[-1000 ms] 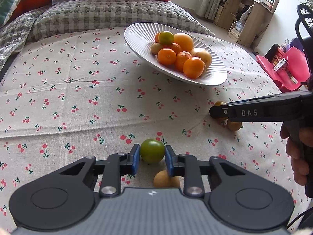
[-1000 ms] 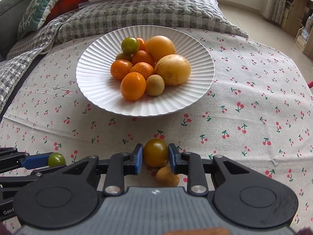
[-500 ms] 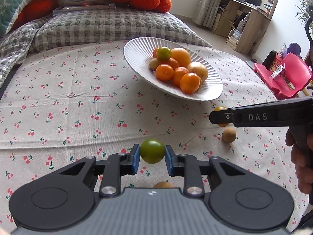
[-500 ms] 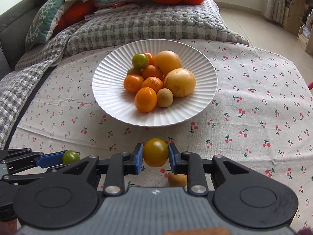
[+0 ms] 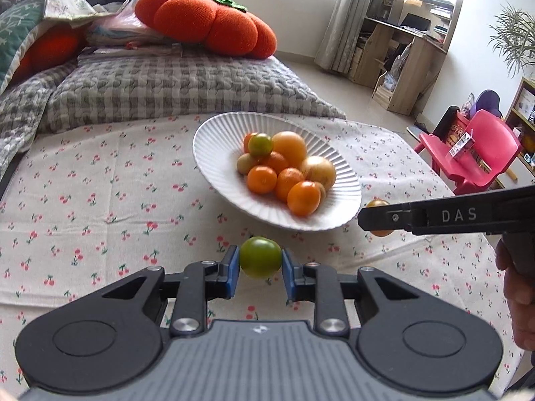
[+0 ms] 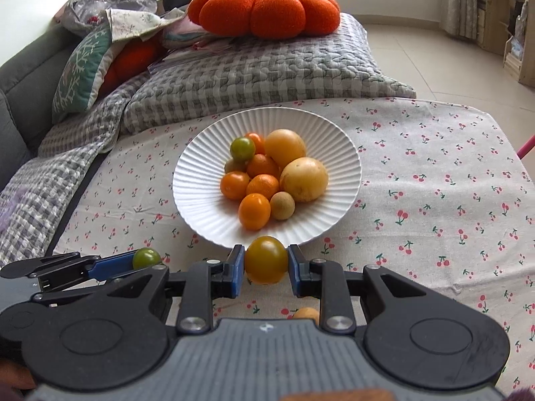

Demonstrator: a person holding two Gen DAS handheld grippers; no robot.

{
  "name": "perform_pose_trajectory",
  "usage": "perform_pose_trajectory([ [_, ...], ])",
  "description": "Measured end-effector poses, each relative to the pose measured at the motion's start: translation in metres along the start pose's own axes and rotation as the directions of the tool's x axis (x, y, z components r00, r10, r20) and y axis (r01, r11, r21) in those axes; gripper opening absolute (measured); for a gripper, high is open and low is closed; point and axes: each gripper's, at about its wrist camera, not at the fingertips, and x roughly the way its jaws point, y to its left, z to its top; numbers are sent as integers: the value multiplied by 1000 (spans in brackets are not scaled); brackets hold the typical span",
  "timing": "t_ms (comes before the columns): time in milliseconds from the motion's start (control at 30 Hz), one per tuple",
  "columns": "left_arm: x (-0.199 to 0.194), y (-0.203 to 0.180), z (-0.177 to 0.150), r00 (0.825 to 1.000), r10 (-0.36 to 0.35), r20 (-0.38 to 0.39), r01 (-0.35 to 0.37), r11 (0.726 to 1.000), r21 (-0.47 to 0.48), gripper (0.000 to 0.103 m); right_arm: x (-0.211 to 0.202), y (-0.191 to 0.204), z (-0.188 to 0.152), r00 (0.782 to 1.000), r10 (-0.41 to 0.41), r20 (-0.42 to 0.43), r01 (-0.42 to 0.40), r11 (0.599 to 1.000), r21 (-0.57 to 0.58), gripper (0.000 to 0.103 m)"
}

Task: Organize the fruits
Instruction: 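Lower both tomatoes into the white bowl and open both grippers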

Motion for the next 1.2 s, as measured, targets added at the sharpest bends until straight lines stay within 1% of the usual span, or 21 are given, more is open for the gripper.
perform_pose_trajectory([
  [133, 4, -6, 10, 1000, -2, 17, 2, 999, 36, 10, -2, -6, 6, 1000, -5, 13, 5, 1000, 23, 24],
  [433, 28, -9, 33, 998, 26, 52, -32, 993, 111, 10, 6, -14, 18, 1000, -16, 20, 15, 999, 49, 24],
  [600, 43, -4, 38, 999, 13, 31, -16, 995, 100, 10, 17, -21, 21, 999, -33, 8, 33, 997, 66, 25],
  [767, 51, -7, 43, 999, 7, 45, -14, 990, 140, 10, 25, -25, 25, 999, -34, 7, 33, 997, 75, 25],
  [1200, 73, -5, 44, 1000, -6, 9, 4, 981, 194, 10, 54, -26, 31, 998, -53, -14, 54, 997, 50, 24],
])
